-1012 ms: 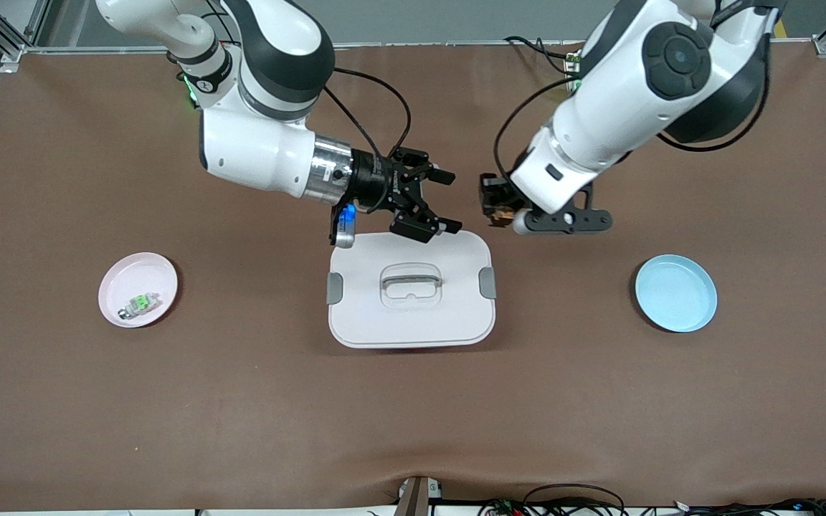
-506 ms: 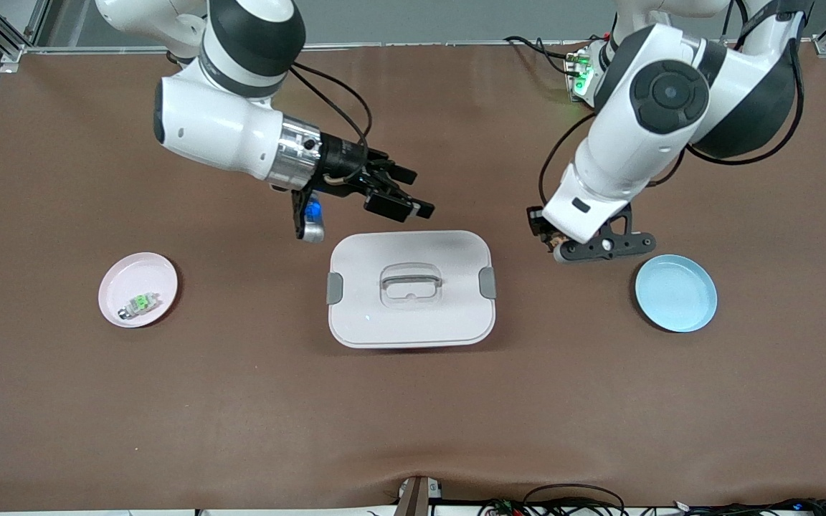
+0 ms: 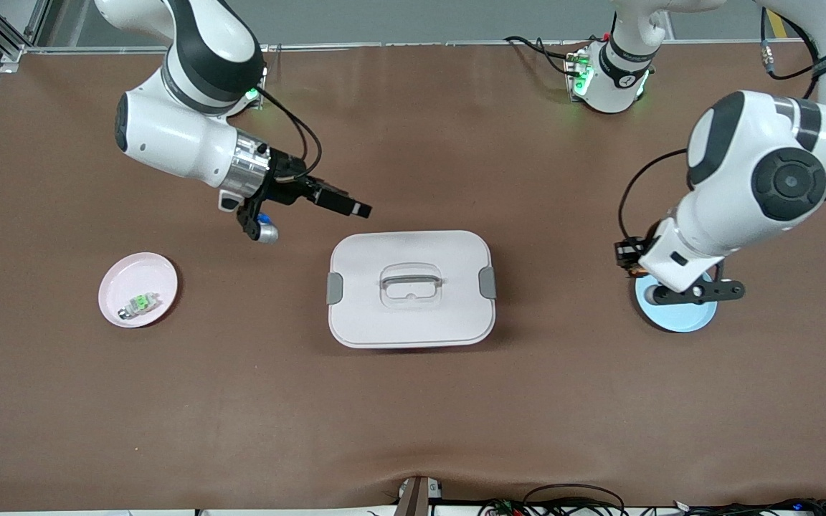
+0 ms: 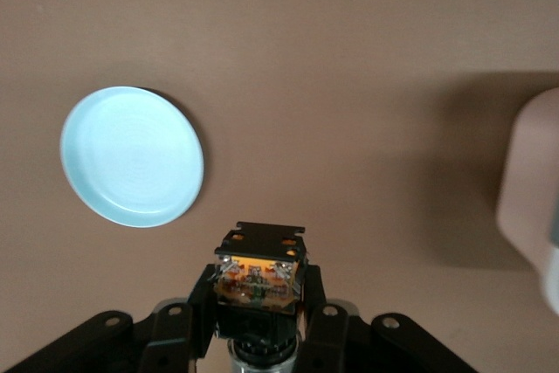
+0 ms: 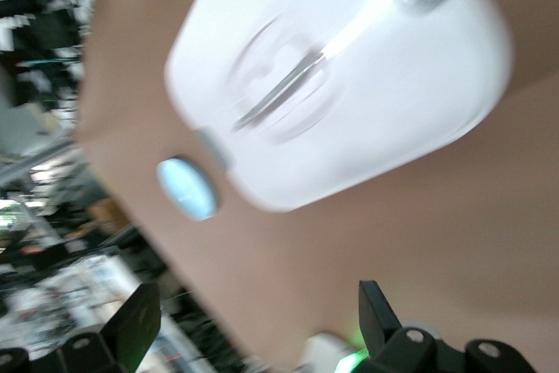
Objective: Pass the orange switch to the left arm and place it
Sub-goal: 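Open the right gripper and withdraw while the left gripper carries switch, then lower the orange switch onto the blue plate while the right gripper retracts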
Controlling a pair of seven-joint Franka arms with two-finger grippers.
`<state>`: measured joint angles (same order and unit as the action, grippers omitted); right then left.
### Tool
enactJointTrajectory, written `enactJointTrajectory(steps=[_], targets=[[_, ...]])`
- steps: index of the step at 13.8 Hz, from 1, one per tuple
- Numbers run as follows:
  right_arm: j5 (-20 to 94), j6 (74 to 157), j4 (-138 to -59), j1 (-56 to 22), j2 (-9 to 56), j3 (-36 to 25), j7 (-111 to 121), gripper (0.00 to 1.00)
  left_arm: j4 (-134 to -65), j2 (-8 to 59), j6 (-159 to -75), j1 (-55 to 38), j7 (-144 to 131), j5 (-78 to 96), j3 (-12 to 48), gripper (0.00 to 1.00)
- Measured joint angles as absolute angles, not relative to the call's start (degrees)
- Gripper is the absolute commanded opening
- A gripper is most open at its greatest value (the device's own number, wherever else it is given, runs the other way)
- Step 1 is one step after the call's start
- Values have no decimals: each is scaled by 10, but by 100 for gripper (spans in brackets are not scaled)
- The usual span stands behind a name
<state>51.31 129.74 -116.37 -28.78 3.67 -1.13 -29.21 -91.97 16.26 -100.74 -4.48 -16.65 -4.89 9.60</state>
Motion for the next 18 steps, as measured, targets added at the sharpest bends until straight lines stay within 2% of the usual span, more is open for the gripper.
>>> enactJointTrajectory(steps=[4, 11, 18], targets=[[342, 1255, -1176, -248, 29, -12, -272, 100, -987, 164, -1083, -21, -99, -104, 96, 0], [226, 1116, -1160, -83, 4, -15, -79, 100, -1064, 177, -1192, 32, 123, -120, 96, 0], [91, 974, -1043, -8, -1, -14, -48, 100, -1067, 215, -1243, 74, 370, -166, 96, 0]])
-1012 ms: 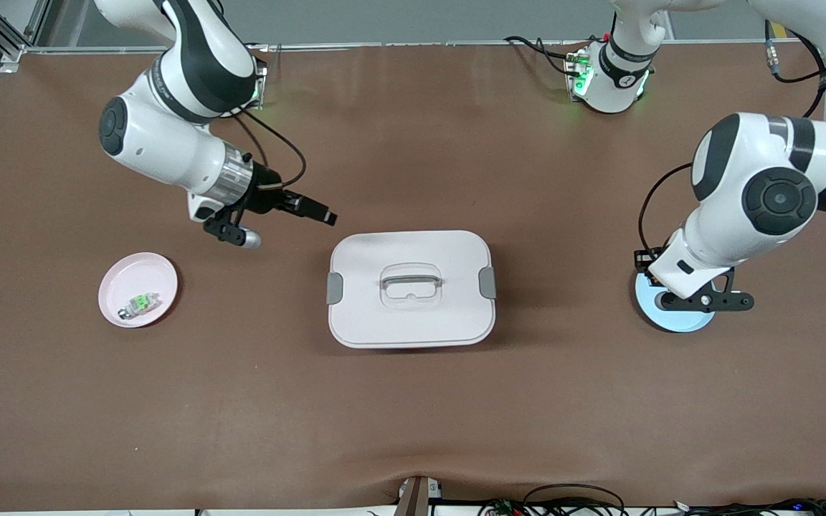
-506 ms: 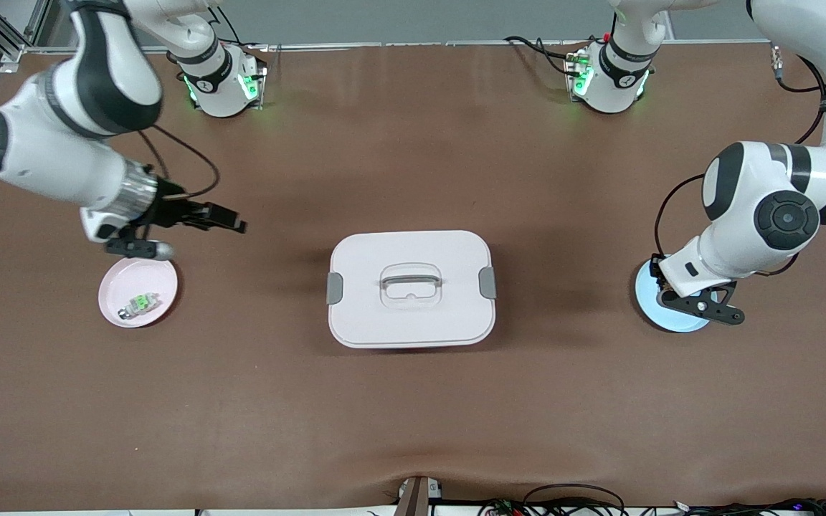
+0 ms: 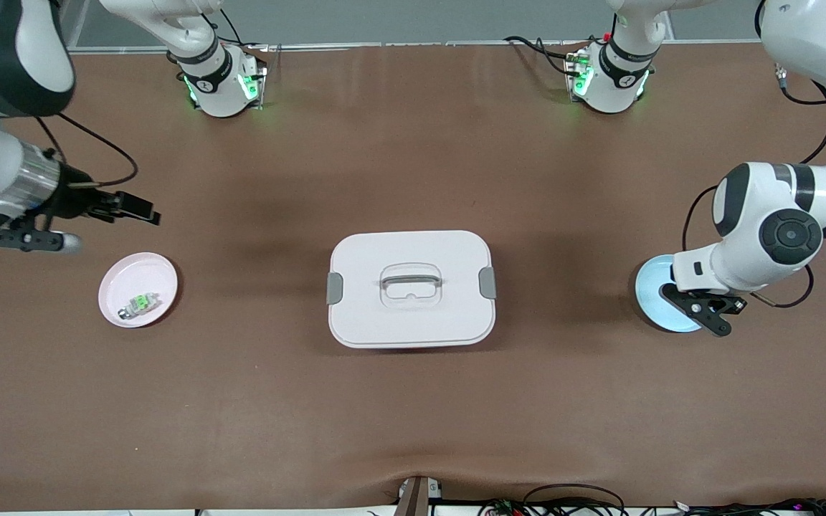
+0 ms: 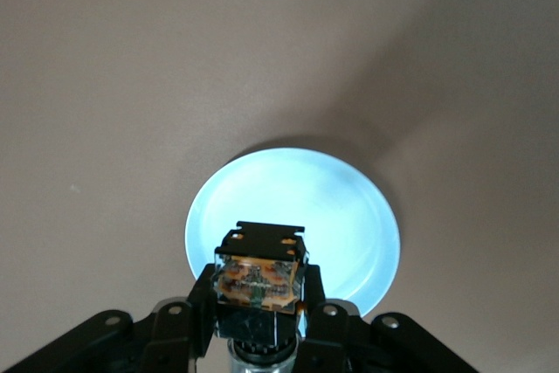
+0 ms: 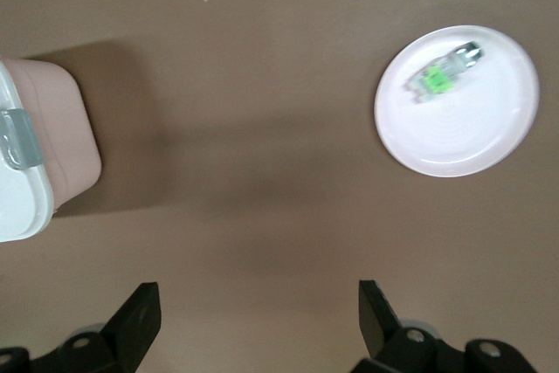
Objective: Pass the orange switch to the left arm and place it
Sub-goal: 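Lower the orange switch onto the blue plate while the right gripper retracts, then open the left gripper to release the switch on the blue plate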
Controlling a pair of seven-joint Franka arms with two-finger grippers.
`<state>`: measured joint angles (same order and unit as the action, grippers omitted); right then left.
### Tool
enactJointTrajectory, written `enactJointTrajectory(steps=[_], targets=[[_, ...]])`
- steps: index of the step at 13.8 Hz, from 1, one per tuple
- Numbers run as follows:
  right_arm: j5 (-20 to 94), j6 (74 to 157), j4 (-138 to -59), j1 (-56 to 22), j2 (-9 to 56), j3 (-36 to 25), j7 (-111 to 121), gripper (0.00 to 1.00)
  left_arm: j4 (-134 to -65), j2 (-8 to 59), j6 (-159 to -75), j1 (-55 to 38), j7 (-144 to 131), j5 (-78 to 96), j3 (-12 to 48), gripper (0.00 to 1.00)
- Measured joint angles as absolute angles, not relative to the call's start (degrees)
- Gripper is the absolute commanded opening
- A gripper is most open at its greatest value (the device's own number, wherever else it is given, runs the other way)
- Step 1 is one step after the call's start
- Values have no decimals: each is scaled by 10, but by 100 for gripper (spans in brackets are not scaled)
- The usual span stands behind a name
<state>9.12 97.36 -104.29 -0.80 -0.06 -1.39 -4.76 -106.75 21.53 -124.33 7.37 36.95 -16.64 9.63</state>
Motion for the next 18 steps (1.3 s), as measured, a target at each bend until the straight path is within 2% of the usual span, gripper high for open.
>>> enactJointTrajectory(steps=[3, 6, 18], targets=[[47, 908, -967, 3, -1, -14, -41, 100, -1070, 223, -1244, 79, 451, -166, 97, 0], [18, 891, -924, 6, 0, -14, -40, 100, -1075, 226, -1246, 80, 517, -166, 97, 0], [14, 889, -895, 12, 5, -13, -41, 100, -1138, 288, -1403, 135, 686, -169, 99, 1]])
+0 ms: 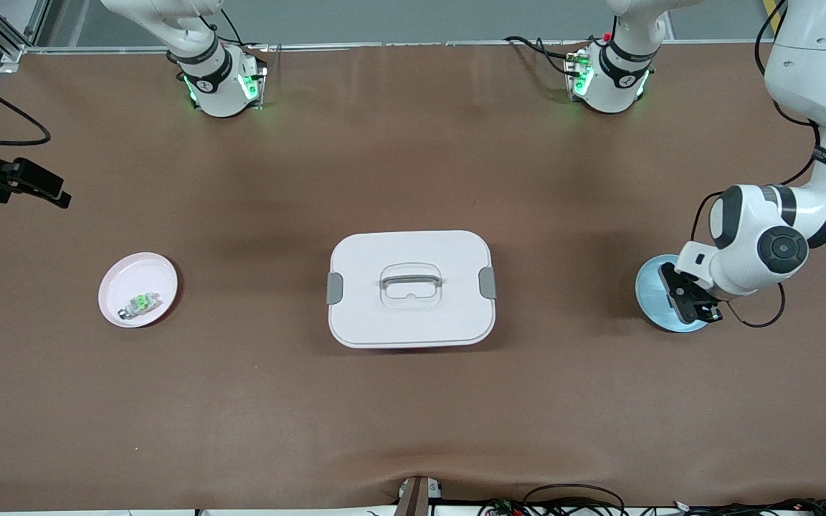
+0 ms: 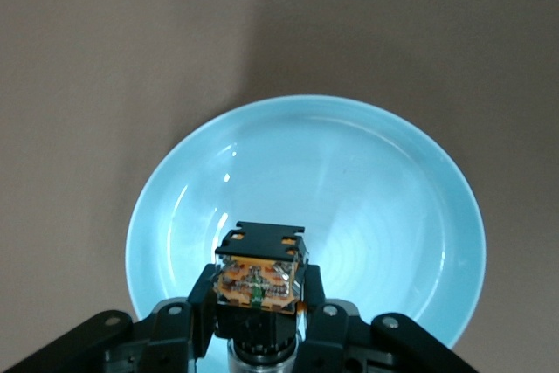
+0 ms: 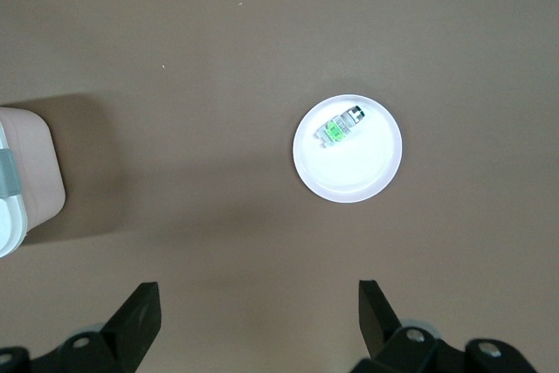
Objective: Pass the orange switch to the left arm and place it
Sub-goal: 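Open the left gripper to release the switch on the blue plate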
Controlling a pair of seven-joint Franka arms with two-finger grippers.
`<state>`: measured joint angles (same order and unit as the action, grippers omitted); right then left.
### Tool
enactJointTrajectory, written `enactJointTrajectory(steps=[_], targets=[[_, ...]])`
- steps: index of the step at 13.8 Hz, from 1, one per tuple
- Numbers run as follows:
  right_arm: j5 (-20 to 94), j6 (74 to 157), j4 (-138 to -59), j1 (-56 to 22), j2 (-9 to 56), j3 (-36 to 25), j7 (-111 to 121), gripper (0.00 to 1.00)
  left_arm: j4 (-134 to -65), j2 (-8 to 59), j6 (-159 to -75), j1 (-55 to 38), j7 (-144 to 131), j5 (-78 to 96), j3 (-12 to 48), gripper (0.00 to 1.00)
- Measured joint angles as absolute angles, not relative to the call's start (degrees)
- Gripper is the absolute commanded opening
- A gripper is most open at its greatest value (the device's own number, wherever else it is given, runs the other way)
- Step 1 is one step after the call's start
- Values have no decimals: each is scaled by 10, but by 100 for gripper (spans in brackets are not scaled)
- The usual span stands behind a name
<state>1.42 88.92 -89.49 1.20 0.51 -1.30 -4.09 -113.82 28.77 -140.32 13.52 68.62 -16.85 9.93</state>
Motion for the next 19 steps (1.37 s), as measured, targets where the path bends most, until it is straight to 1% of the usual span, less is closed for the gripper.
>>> enactJointTrajectory(steps=[1, 2, 3, 4, 5, 11, 14, 16, 19], targets=[[14, 889, -894, 13, 5, -13, -41, 100, -1140, 292, -1411, 135, 691, -169, 100, 3], [14, 889, -893, 16, 5, -13, -41, 100, -1141, 297, -1419, 135, 695, -171, 100, 16], [14, 889, -892, 18, 5, -13, -41, 100, -1141, 301, -1425, 135, 697, -173, 100, 43], [14, 889, -890, 21, 5, -13, -41, 100, -1141, 305, -1430, 135, 697, -176, 100, 97], [14, 889, -889, 26, 5, -13, -41, 100, -1141, 308, -1433, 135, 697, -176, 100, 100], [14, 889, -888, 40, 5, -10, -41, 100, -1136, 308, -1440, 142, 697, -177, 100, 100], [14, 889, -889, 40, 5, -7, -41, 100, -1125, 281, -1436, 142, 691, -174, 102, 100], [14, 894, -893, 40, 2, -6, -41, 100, -1120, 251, -1414, 142, 662, -144, 102, 100], [14, 914, -911, 40, -15, -6, -41, 100, -1088, 217, -1337, 143, 574, -109, 103, 100]])
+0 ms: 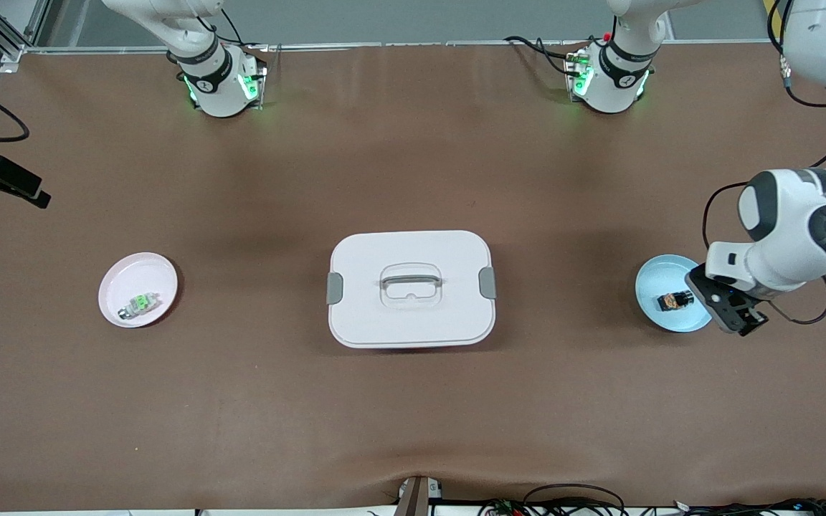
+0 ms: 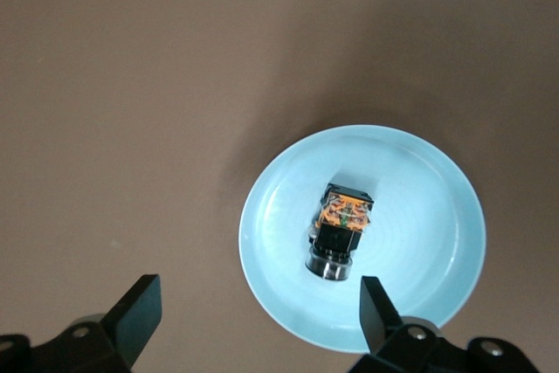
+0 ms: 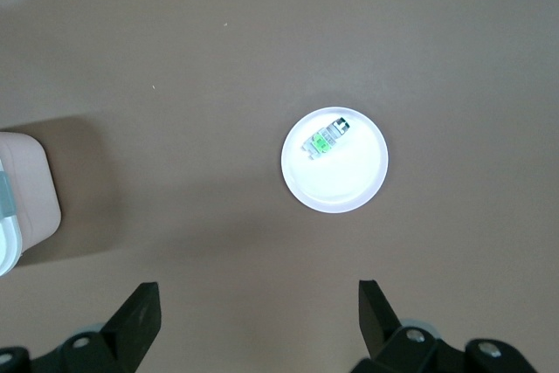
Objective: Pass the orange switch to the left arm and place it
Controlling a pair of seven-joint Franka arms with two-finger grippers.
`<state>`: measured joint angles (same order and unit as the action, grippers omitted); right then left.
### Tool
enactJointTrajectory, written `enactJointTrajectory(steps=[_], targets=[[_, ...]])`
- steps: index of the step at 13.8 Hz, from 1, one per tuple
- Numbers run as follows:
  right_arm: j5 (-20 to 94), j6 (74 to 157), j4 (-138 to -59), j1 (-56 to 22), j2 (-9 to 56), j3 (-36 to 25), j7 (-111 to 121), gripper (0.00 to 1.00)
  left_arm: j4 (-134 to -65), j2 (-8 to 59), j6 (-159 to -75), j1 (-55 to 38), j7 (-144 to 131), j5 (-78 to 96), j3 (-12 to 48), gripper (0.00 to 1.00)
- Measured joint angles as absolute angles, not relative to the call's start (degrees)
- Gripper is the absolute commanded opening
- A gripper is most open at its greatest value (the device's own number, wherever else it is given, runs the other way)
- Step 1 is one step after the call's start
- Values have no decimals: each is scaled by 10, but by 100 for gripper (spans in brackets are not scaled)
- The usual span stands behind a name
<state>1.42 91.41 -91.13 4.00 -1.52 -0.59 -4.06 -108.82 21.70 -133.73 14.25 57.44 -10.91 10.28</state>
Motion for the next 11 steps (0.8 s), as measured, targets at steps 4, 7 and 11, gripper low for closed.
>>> enactJointTrajectory(steps=[4, 7, 11], targets=[[14, 948, -956, 40, -53, -6, -41, 100, -1051, 198, -1261, 142, 457, -48, 106, 100], [14, 958, -978, 40, -72, -6, -41, 100, -1044, 180, -1232, 142, 379, -34, 108, 100], [14, 960, -981, 41, -74, -7, -41, 100, -1012, 152, -1172, 142, 230, -31, 121, 100]])
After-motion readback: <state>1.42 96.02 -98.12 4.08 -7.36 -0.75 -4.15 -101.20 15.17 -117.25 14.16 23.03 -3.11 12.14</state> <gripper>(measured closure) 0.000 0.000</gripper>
